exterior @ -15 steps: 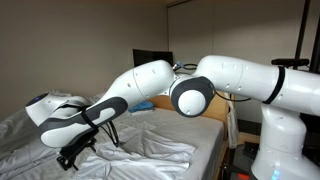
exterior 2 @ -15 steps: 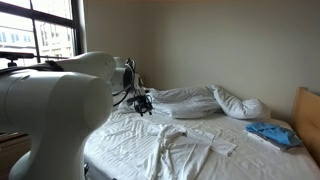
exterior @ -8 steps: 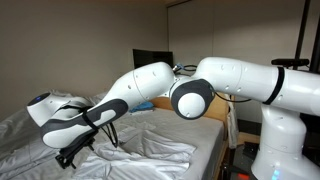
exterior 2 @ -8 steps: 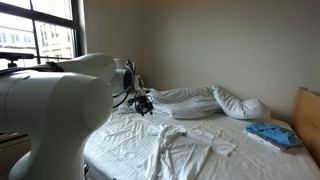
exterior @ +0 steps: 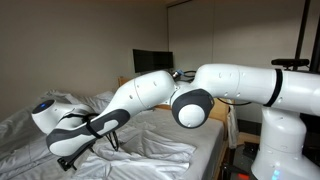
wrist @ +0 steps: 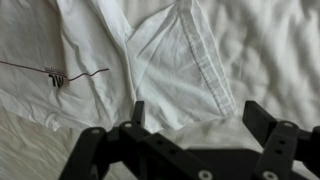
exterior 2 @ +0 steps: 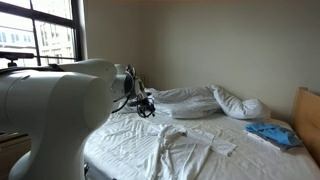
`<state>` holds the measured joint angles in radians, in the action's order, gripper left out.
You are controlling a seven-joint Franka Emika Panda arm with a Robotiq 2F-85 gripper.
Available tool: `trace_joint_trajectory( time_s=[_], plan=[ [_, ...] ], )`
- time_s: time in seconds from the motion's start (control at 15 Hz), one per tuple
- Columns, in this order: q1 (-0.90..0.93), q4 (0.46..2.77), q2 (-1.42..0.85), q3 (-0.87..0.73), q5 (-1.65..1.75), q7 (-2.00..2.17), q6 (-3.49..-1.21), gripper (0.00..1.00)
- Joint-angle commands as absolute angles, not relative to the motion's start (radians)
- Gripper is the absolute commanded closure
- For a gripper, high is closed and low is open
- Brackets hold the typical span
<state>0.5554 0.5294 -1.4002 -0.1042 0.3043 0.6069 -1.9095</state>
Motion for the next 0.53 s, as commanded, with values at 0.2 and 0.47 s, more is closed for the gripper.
trace_joint_trajectory(
  time_s=[0.2, 0.47],
  plan=[
    [0.575, 0.393, -1.529, -0.105, 0.273, 0.565, -1.821, 0.00],
    [0.581, 0.487, -1.487, -0.104, 0.274, 0.575, -1.837, 0.00]
  ],
)
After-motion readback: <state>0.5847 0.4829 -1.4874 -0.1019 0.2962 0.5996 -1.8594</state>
